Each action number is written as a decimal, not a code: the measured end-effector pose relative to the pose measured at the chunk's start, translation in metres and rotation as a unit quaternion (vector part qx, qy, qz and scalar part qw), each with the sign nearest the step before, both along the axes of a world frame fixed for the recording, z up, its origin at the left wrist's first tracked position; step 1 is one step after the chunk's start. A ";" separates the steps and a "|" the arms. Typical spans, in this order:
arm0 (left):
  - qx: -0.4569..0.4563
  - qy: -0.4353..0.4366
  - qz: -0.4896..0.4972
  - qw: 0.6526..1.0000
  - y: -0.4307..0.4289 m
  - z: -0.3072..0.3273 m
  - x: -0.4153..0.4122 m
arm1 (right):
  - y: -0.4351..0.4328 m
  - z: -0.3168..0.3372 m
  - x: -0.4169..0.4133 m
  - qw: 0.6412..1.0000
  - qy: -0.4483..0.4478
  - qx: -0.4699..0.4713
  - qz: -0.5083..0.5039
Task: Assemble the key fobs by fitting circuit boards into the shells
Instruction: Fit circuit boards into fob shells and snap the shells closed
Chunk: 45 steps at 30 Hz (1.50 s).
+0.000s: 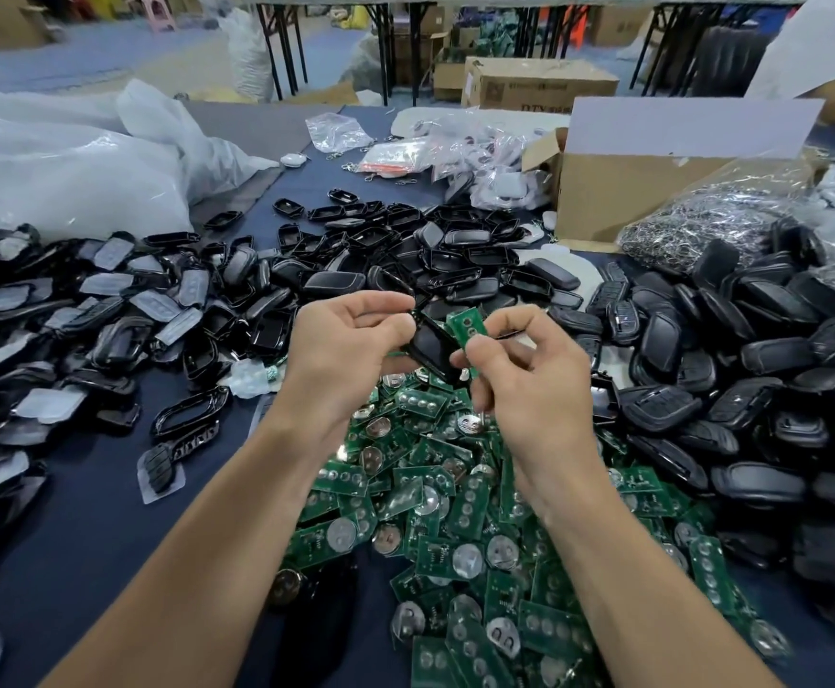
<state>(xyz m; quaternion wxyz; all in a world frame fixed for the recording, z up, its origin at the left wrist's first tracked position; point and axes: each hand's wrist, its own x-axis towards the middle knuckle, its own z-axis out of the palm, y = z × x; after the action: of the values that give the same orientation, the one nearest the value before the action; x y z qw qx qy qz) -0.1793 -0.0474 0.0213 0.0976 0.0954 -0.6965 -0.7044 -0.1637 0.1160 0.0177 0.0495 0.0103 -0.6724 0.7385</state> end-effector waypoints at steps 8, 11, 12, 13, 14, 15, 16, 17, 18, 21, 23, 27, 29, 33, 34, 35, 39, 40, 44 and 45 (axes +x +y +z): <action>0.075 -0.014 -0.038 0.996 -0.001 0.006 0.002 | 0.007 0.003 -0.004 0.984 -0.051 -0.166 0.021; 0.072 -0.023 -0.059 0.995 -0.001 0.006 0.003 | 0.008 0.003 -0.004 0.986 -0.055 -0.157 -0.003; 0.055 -0.023 -0.056 0.997 0.000 0.006 0.003 | 0.009 0.003 -0.004 0.986 -0.056 -0.158 -0.012; 0.037 -0.022 -0.050 0.998 0.000 0.005 0.004 | 0.010 0.003 -0.005 0.985 -0.056 -0.164 -0.017; 0.022 -0.021 -0.043 0.999 0.001 0.005 0.004 | 0.010 0.004 -0.005 0.983 -0.057 -0.174 -0.017; 0.012 -0.020 -0.035 0.999 0.002 0.004 0.004 | 0.011 0.004 -0.006 0.981 -0.057 -0.184 -0.018; 0.004 -0.019 -0.027 0.999 0.003 0.004 0.004 | 0.011 0.004 -0.006 0.981 -0.056 -0.185 -0.020; -0.001 -0.019 -0.018 1.000 0.004 0.004 0.004 | 0.011 0.003 -0.006 0.984 -0.049 -0.171 -0.022; -0.003 -0.018 -0.009 1.000 0.005 0.005 0.004 | 0.010 0.003 -0.006 0.988 -0.040 -0.149 -0.019; 0.016 -0.012 0.012 1.000 0.007 0.006 0.004 | 0.009 -0.001 -0.006 0.998 -0.012 -0.062 -0.011; 0.038 -0.009 0.014 0.999 0.009 0.007 0.005 | 0.008 -0.006 -0.007 0.999 0.004 0.024 -0.029; 0.064 -0.006 -0.008 0.998 0.016 0.007 0.007 | 0.005 -0.012 -0.004 0.984 0.046 0.148 -0.084; 0.066 0.000 -0.017 0.998 0.019 0.006 0.008 | 0.004 -0.011 -0.003 0.982 0.053 0.167 -0.075; 0.070 0.002 -0.010 0.998 0.018 0.006 0.007 | 0.005 -0.009 -0.004 0.975 0.058 0.210 -0.055; 0.072 0.000 -0.007 0.997 0.017 0.006 0.007 | 0.006 -0.009 -0.004 0.975 0.057 0.211 -0.050; 0.075 -0.001 -0.006 0.997 0.016 0.006 0.006 | 0.007 -0.009 -0.005 0.975 0.054 0.211 -0.047; 0.054 0.001 -0.021 0.998 0.017 0.005 0.007 | 0.007 -0.008 -0.004 0.966 0.042 0.250 -0.050; 0.049 0.002 -0.024 0.999 0.017 0.005 0.007 | 0.008 -0.007 -0.004 0.965 0.039 0.254 -0.053; 0.041 0.003 -0.032 0.999 0.016 0.006 0.007 | 0.009 -0.006 -0.006 0.962 0.027 0.263 -0.067; 0.037 0.005 -0.035 0.999 0.016 0.006 0.007 | 0.009 -0.006 -0.006 0.963 0.024 0.260 -0.070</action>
<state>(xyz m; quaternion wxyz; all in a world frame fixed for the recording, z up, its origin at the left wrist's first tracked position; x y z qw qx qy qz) -0.1725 -0.0316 0.0274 0.0730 0.0709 -0.6725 -0.7331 -0.1692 0.1245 0.0114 0.1122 -0.0065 -0.8390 0.5324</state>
